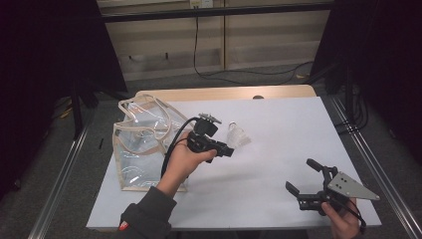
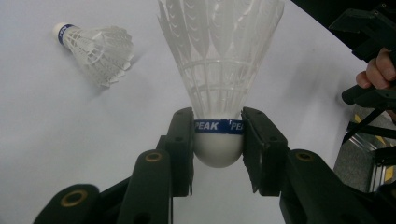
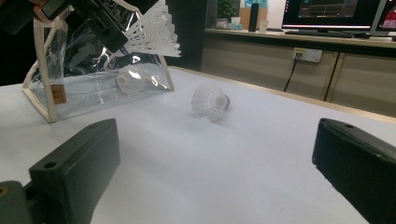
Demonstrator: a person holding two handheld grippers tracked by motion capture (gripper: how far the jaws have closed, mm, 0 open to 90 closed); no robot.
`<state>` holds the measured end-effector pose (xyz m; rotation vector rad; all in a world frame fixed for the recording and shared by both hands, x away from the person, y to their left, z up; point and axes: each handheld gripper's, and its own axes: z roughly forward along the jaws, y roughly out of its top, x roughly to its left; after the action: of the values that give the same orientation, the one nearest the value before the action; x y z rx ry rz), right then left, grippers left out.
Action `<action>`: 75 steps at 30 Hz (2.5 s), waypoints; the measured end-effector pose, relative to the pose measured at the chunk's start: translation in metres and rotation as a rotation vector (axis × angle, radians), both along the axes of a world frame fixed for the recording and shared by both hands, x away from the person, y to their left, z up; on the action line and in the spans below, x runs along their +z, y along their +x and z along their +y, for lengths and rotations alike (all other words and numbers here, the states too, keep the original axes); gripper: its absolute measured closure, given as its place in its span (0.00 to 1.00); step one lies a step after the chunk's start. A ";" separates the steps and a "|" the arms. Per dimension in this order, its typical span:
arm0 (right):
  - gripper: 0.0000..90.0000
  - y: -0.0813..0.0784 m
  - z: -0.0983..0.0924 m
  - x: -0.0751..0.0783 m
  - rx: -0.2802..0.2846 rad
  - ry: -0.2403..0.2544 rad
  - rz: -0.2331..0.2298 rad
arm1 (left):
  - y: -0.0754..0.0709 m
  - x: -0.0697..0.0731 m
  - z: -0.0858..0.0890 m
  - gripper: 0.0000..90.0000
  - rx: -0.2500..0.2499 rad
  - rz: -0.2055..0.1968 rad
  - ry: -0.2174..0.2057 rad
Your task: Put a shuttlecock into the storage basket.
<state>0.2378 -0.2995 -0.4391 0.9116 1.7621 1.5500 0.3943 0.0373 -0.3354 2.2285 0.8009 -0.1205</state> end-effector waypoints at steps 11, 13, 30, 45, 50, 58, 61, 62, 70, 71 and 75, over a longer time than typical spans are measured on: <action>0.01 0.000 0.000 0.000 -0.001 0.002 0.001 | 0.001 0.007 0.003 0.73 0.003 -0.008 -0.002; 0.01 0.000 0.000 0.000 -0.001 0.002 0.001 | 0.002 0.008 0.004 0.73 0.000 -0.010 0.003; 0.01 0.000 0.000 0.000 0.001 0.001 0.001 | 0.005 0.020 0.009 0.73 0.006 -0.015 0.006; 0.01 0.000 0.000 0.000 0.002 0.004 -0.001 | 0.008 0.030 0.014 0.73 0.020 -0.006 0.003; 0.01 0.000 0.000 0.000 0.001 0.002 0.000 | 0.010 0.033 0.016 0.73 0.024 0.001 -0.004; 0.01 0.000 0.000 0.000 0.002 0.004 -0.002 | 0.012 0.039 0.019 0.73 0.041 0.006 -0.011; 0.01 0.000 0.000 0.000 0.001 0.007 0.000 | 0.013 0.043 0.021 0.73 0.037 0.004 -0.011; 0.01 0.000 0.000 0.000 0.003 0.005 0.001 | 0.013 0.044 0.021 0.73 0.040 0.003 -0.012; 0.01 0.000 0.001 0.000 0.001 0.008 0.001 | 0.017 0.049 0.027 0.73 0.059 0.015 -0.022; 0.01 0.000 0.000 0.000 0.002 0.007 0.002 | 0.017 0.049 0.028 0.73 0.067 0.017 -0.026; 0.01 0.000 0.000 0.000 0.001 0.005 -0.001 | 0.019 0.051 0.031 0.73 0.064 0.014 -0.019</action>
<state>0.2380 -0.2994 -0.4389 0.9126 1.7588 1.5558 0.4130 0.0684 -0.2849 2.1834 0.8746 -0.1128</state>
